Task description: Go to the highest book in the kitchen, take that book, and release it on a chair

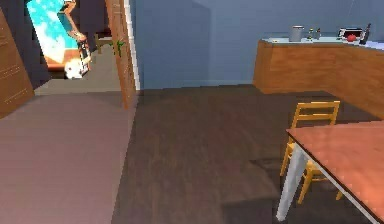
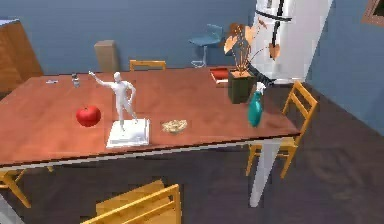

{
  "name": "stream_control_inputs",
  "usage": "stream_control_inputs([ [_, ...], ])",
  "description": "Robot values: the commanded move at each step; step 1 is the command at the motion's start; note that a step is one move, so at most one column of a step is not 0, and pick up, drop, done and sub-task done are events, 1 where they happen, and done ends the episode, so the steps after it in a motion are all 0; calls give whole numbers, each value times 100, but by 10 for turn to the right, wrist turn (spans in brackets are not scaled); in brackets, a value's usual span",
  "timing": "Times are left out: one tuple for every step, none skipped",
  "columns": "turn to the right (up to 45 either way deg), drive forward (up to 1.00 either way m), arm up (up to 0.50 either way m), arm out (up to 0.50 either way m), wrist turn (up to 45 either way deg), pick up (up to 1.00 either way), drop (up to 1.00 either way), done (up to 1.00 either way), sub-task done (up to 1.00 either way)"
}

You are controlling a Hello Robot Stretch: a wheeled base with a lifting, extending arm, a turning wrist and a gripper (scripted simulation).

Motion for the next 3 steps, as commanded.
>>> stream_control_inputs([
  [0,100,0,0,0,0,0,0,0],
  [90,0,0,0,0,0,0,0,0],
  [0,25,0,0,0,0,0,0,0],
])
